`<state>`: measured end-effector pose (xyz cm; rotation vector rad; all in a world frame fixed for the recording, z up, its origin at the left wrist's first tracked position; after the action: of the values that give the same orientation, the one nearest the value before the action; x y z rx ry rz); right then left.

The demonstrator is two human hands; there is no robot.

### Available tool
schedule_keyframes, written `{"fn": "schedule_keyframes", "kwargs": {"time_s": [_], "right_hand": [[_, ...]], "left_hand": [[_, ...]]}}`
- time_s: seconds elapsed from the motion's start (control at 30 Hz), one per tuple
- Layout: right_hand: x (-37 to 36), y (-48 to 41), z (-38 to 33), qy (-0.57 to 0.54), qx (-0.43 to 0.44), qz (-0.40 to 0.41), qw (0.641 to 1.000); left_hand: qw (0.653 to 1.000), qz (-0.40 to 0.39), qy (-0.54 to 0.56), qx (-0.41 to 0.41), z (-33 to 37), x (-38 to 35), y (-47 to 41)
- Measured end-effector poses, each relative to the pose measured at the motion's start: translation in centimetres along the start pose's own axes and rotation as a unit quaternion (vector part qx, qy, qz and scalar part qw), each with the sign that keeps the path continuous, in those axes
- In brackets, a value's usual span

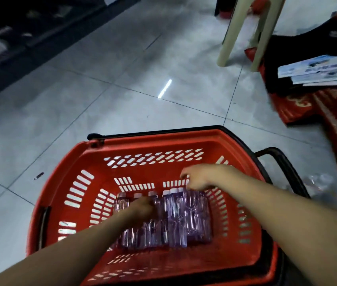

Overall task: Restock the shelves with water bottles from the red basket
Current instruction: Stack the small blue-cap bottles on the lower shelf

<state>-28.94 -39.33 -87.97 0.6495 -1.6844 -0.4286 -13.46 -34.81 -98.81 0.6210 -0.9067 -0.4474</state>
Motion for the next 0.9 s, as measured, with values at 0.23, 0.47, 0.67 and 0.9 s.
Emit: {"fn": "schedule_keyframes", "kwargs": {"time_s": [0.23, 0.47, 0.67, 0.9], "right_hand": [[-16.2, -1.0, 3.5, -0.11, -0.127, -0.076, 0.983], [-18.9, -2.2, 4.9, -0.243, -0.158, -0.088, 0.953], [-17.6, -1.8, 5.3, -0.267, -0.134, -0.025, 0.954], [-17.5, -0.7, 6.8, -0.435, -0.259, -0.012, 0.862]], "left_hand": [[0.973, -0.061, 0.186, 0.122, -2.3, -7.5, -1.8], [0.945, -0.091, 0.276, 0.151, -1.5, -10.1, -2.3], [0.928, -0.084, 0.318, 0.174, -2.2, -10.1, -2.3], [0.933, -0.046, 0.312, 0.17, -2.1, -10.6, -2.6]]}}
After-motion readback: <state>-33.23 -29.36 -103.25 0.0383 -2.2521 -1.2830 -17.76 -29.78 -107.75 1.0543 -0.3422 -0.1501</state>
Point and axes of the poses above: each hand's wrist, its own y-axis away from the middle knuckle, its own x-axis out of the back of the hand, z = x × y, the point moved 10 cm from there along -y, towards the middle knuckle, and after that the axes turned 10 degrees about z, right-handed, at the moved point
